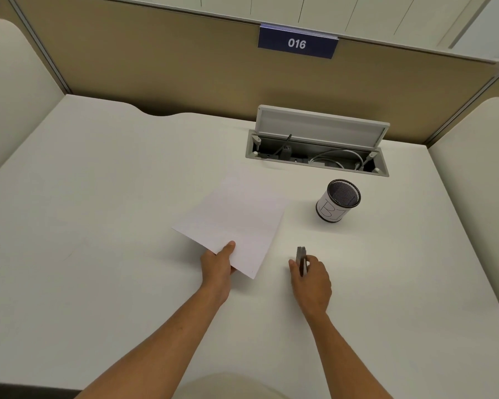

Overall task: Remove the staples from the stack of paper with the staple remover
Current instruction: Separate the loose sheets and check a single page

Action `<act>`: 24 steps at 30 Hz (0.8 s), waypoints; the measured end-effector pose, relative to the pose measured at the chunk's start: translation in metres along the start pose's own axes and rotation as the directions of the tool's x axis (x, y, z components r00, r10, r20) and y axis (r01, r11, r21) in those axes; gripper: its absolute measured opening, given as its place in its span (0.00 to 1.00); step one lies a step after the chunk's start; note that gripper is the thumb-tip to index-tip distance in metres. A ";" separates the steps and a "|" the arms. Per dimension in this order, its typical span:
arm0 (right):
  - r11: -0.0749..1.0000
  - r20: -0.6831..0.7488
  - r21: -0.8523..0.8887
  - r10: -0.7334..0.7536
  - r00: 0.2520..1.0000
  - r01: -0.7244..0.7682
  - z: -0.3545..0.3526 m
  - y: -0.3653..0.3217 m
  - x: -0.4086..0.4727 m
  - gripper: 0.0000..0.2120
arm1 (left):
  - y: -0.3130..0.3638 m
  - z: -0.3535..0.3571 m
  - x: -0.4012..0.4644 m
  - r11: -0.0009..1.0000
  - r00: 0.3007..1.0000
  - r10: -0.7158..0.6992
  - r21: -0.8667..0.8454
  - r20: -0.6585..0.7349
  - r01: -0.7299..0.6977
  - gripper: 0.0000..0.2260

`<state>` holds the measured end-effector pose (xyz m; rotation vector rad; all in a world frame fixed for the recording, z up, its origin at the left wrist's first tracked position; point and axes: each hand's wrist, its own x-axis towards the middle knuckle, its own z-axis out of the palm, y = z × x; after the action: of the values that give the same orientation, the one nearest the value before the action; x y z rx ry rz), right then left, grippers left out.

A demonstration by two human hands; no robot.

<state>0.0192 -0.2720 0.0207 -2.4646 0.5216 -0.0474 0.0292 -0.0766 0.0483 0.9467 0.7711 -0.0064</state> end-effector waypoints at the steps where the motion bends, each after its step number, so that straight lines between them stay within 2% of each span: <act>1: 0.998 -0.009 -0.057 -0.037 0.999 0.036 0.002 0.002 0.001 0.14 | 0.002 -0.001 0.000 1.000 1.000 0.009 0.018 0.001 -0.009 0.10; 4: 0.981 0.003 -0.166 -0.101 0.995 0.100 0.007 0.007 0.002 0.16 | 0.010 -0.003 -0.001 0.996 0.999 0.048 0.072 0.008 -0.048 0.09; 8: 0.964 -0.022 -0.218 -0.161 0.987 0.152 0.012 0.012 0.001 0.16 | 0.020 -0.003 -0.001 0.983 0.993 0.114 0.144 0.027 -0.117 0.06; 11: 0.945 -0.025 -0.276 -0.192 0.981 0.177 0.012 0.012 0.000 0.21 | 0.027 -0.001 0.000 0.958 0.984 0.171 0.225 0.057 -0.180 0.04; 13: 0.950 -0.053 -0.262 -0.190 0.980 0.170 0.010 0.010 0.000 0.23 | 0.034 0.001 -0.001 0.924 0.972 0.210 0.303 0.105 -0.233 0.03; 15: 0.975 -0.101 -0.156 -0.178 0.979 0.162 0.005 0.000 0.002 0.21 | 0.047 0.005 -0.001 0.872 0.953 0.246 0.389 0.175 -0.297 0.03; 17: 0.976 -0.125 0.014 -0.214 0.969 0.217 -0.004 -0.014 0.008 0.17 | 0.064 0.009 -0.001 0.790 0.922 0.272 0.484 0.274 -0.377 0.04; 20: 0.885 -0.124 0.304 -0.330 0.936 0.352 -0.024 -0.046 0.022 0.13 | 0.099 0.017 -0.003 0.607 0.861 0.270 0.617 0.432 -0.500 0.05; 22: 0.805 -0.068 0.493 -0.342 0.937 0.330 -0.039 -0.071 0.032 0.16 | 0.123 0.026 -0.007 0.434 0.809 0.266 0.684 0.525 -0.586 0.06; 24: 0.759 -0.021 0.577 -0.356 0.934 0.302 -0.050 -0.093 0.040 0.20 | 0.145 0.036 -0.013 0.220 0.750 0.231 0.717 0.620 -0.661 0.10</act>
<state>0.0815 -0.2474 0.1117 -1.9147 0.0048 -0.2058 0.0884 -0.0196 0.1742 2.2124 -0.0476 -0.1163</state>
